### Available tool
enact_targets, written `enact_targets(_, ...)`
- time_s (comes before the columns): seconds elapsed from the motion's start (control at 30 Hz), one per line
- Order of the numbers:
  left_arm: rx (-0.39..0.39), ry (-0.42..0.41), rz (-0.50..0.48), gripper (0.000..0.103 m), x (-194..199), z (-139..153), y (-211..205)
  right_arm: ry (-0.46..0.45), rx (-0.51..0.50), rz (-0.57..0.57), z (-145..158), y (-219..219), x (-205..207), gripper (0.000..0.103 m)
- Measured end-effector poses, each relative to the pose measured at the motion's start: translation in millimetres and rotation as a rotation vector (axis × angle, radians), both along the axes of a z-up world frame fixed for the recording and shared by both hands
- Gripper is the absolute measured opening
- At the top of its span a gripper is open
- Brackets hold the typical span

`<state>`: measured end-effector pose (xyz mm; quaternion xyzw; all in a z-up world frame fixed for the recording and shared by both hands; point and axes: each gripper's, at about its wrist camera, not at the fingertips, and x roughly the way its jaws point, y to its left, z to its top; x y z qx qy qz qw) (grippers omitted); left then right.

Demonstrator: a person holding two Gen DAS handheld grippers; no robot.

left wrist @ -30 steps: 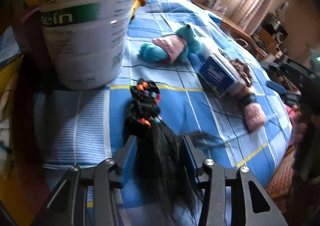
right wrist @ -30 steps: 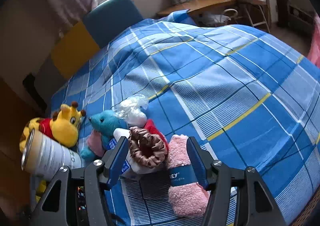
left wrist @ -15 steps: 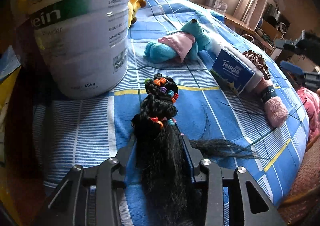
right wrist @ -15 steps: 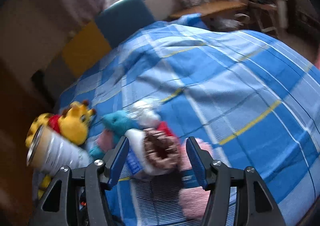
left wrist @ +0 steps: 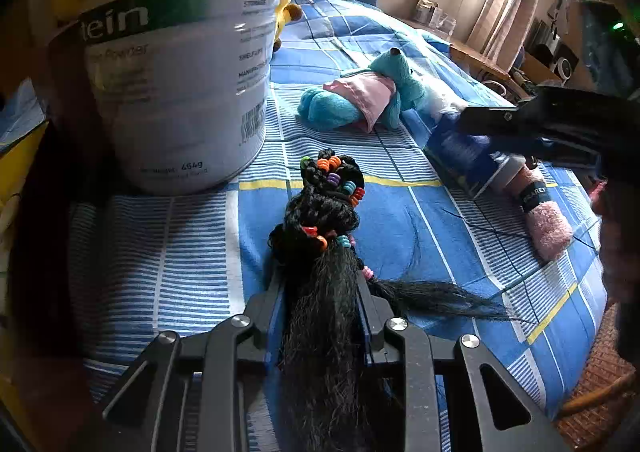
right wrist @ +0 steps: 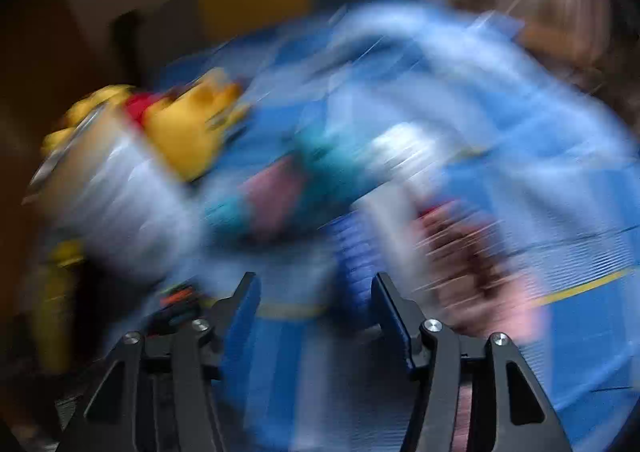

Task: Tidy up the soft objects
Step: 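Lift the black hair piece with the left tool off the bed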

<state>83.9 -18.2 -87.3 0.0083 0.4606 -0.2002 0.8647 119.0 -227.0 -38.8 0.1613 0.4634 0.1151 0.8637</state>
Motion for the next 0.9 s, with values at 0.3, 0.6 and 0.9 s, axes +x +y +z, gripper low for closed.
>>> enact_targets(0.3,-0.021,-0.003,0.008,0.03,-2,0,4,0.008,0.035,-0.011,-1,-8,-7,0.052)
enact_targets(0.6,-0.028,-0.012,0.007,0.03,-4,-1,6,0.083,-0.15,0.043,-24,25,12,0.062)
enact_targets(0.9,-0.018,-0.021,0.008,0.03,-6,-1,5,0.099,-0.261,0.073,-42,40,20,0.052)
